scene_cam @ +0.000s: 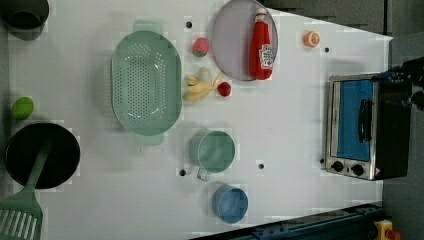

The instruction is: Pick ketchup from plate and place it on table.

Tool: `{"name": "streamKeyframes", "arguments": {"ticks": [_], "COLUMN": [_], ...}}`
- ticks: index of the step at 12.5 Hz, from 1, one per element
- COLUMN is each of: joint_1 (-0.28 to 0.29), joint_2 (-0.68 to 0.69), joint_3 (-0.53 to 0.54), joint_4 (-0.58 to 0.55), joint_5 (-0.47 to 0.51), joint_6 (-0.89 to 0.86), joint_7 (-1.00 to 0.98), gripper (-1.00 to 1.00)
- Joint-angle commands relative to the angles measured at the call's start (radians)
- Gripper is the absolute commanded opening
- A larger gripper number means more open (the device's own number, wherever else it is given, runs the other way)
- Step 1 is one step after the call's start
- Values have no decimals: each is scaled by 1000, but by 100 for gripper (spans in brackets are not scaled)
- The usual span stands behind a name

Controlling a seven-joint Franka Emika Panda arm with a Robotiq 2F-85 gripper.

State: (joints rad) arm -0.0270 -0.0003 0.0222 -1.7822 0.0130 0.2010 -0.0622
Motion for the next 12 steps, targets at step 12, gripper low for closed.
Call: {"name": "streamKeyframes", "arguments": {"ticks": [12], "joint_1": [-85], "joint_2": [58], "joint_3": [101], "joint_4": [-104], "joint_5": [18], "joint_6": [70], "joint_7": [-80], "gripper": [100]}}
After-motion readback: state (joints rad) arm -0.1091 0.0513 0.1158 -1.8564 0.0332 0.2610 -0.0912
